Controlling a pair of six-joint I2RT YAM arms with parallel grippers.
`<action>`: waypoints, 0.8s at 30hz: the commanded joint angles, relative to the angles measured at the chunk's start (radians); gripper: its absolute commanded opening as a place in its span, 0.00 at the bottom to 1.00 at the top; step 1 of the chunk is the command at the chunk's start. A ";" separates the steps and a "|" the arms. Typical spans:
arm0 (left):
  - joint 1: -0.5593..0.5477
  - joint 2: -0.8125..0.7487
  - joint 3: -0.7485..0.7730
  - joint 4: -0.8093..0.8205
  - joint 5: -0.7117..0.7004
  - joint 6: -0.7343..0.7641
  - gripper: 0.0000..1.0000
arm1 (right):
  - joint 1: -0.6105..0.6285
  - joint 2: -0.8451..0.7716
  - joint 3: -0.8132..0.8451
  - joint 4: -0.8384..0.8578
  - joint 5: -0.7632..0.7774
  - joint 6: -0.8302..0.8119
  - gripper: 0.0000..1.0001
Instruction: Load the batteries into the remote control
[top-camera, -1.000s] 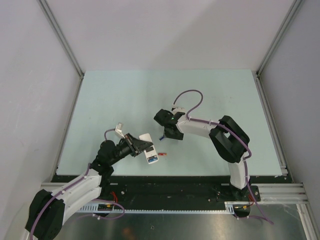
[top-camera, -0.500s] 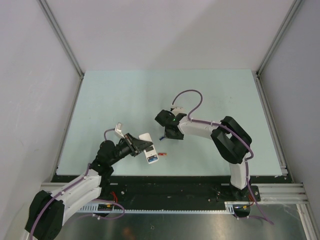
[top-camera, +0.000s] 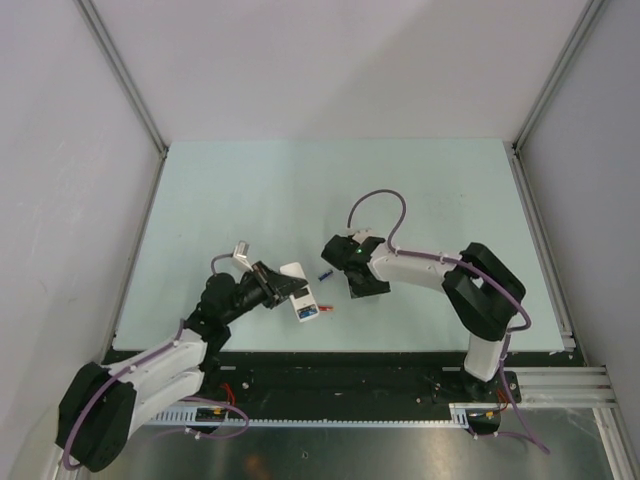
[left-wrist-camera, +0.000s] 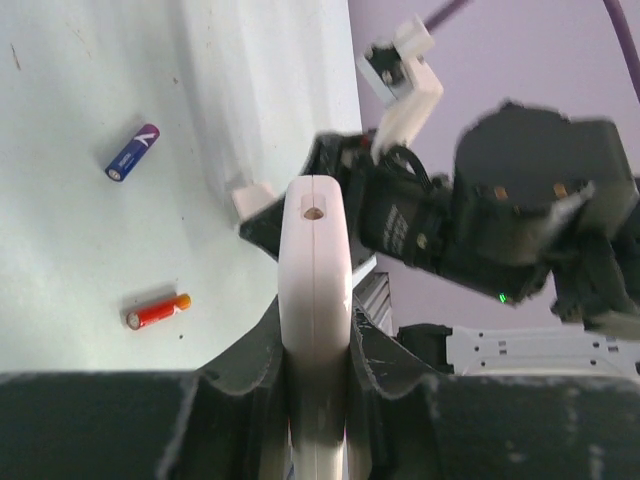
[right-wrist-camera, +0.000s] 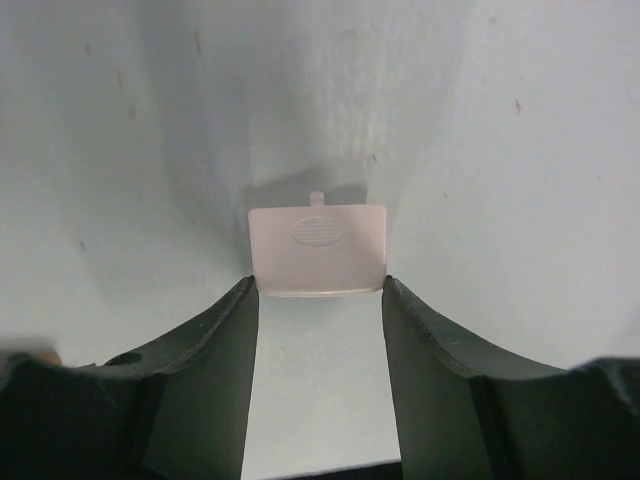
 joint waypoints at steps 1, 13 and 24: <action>-0.005 0.047 0.076 0.059 -0.027 -0.010 0.00 | 0.046 -0.136 -0.011 -0.104 0.020 -0.075 0.15; -0.019 0.240 0.156 0.194 -0.055 -0.044 0.00 | 0.089 -0.404 -0.009 -0.210 -0.066 -0.151 0.00; -0.122 0.510 0.190 0.666 -0.151 -0.088 0.00 | 0.135 -0.618 0.040 -0.170 -0.265 -0.250 0.00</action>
